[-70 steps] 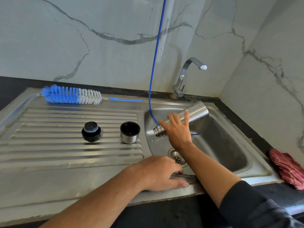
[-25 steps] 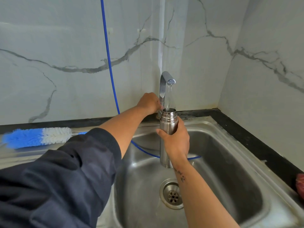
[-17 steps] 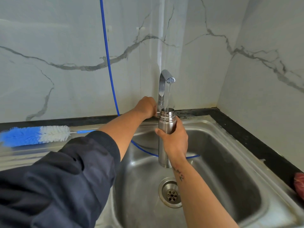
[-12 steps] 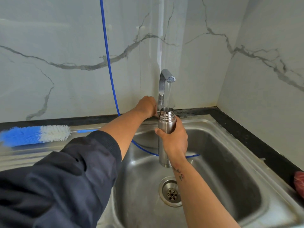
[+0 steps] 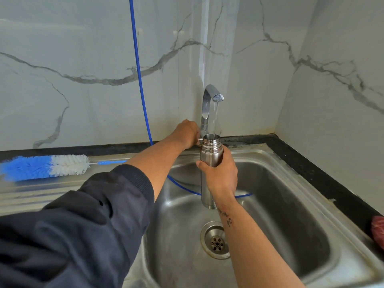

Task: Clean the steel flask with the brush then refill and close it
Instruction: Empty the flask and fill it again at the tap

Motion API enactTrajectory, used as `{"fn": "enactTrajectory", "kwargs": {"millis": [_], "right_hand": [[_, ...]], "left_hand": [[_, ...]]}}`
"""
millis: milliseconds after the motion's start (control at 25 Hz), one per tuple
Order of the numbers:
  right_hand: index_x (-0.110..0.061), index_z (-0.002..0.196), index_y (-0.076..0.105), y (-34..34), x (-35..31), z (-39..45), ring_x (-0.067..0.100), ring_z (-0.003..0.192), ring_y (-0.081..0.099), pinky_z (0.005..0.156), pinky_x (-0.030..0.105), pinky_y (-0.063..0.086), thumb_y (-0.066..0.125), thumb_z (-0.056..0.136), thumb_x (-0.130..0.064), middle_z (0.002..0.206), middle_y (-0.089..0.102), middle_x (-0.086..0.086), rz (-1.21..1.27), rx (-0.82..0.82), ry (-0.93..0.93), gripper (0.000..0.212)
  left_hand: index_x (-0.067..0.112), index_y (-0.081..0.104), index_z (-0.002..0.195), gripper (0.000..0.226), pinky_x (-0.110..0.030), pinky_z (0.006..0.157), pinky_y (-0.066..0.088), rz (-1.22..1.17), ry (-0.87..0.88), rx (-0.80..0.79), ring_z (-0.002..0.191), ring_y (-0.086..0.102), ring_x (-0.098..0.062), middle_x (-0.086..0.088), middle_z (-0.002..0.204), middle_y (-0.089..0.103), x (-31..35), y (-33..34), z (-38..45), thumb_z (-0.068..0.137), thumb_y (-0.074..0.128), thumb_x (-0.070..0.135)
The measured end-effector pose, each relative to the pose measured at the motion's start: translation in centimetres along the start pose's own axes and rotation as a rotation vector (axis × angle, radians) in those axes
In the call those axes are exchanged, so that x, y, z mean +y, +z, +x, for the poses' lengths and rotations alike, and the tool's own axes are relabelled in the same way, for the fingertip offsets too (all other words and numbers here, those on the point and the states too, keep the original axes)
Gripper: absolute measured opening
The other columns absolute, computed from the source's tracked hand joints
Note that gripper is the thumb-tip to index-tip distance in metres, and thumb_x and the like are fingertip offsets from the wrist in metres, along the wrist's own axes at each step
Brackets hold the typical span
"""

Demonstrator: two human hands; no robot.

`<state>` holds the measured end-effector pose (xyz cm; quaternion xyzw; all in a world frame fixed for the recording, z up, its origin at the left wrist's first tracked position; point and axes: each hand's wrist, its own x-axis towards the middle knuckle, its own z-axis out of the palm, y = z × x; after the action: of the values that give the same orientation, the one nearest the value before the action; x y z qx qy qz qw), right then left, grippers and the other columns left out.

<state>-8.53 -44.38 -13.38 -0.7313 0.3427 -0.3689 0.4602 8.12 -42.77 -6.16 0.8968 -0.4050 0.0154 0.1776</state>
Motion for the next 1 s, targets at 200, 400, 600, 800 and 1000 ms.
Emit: {"fn": "enactTrajectory", "kwargs": {"millis": [200, 400, 600, 800, 1000], "right_hand": [[-0.038, 0.139, 0.048, -0.16, -0.06, -0.09, 0.009, 0.11, 0.063, 0.094, 0.036, 0.054, 0.088, 0.075, -0.033, 0.124, 0.063, -0.016, 0.033, -0.004, -0.002, 0.077], [-0.038, 0.139, 0.048, -0.25, -0.25, -0.15, 0.009, 0.109, 0.063, 0.089, 0.031, 0.051, 0.089, 0.075, -0.032, 0.123, 0.063, -0.017, 0.041, -0.01, -0.002, 0.076], [-0.038, 0.138, 0.048, -0.23, -0.23, -0.14, 0.009, 0.109, 0.063, 0.091, 0.033, 0.052, 0.089, 0.074, -0.032, 0.123, 0.063, -0.017, 0.045, -0.01, 0.002, 0.076], [-0.037, 0.14, 0.047, -0.18, -0.17, -0.18, 0.009, 0.11, 0.063, 0.091, 0.032, 0.052, 0.089, 0.074, -0.033, 0.125, 0.063, -0.016, 0.043, -0.006, -0.002, 0.078], [-0.037, 0.141, 0.047, -0.18, -0.22, -0.12, 0.009, 0.111, 0.062, 0.092, 0.032, 0.051, 0.089, 0.074, -0.032, 0.126, 0.063, -0.017, 0.054, -0.009, 0.005, 0.079]], "left_hand": [[0.005, 0.073, 0.078, 0.012, -0.038, 0.093, 0.055, -0.007, 0.036, 0.003, 0.092, 0.067, -0.027, -0.015, 0.092, 0.073, -0.4, 0.07, -0.07, 0.087, 0.078, 0.011], [0.005, 0.073, 0.077, 0.011, -0.039, 0.093, 0.055, -0.018, 0.045, 0.021, 0.091, 0.068, -0.028, -0.015, 0.09, 0.073, -0.34, 0.01, -0.23, 0.086, 0.078, 0.008], [0.008, 0.071, 0.073, 0.015, -0.039, 0.092, 0.056, -0.032, 0.048, 0.03, 0.089, 0.068, -0.027, -0.014, 0.088, 0.073, -0.44, 0.09, -0.32, 0.087, 0.076, 0.007], [0.005, 0.074, 0.079, 0.011, -0.038, 0.09, 0.056, -0.041, 0.051, 0.038, 0.087, 0.069, -0.027, -0.014, 0.086, 0.073, -0.6, 0.28, -0.24, 0.089, 0.073, 0.005], [0.006, 0.075, 0.079, 0.01, -0.037, 0.09, 0.056, -0.049, 0.041, 0.038, 0.084, 0.067, -0.024, -0.01, 0.083, 0.071, -0.52, 0.24, -0.24, 0.088, 0.075, 0.006]]}}
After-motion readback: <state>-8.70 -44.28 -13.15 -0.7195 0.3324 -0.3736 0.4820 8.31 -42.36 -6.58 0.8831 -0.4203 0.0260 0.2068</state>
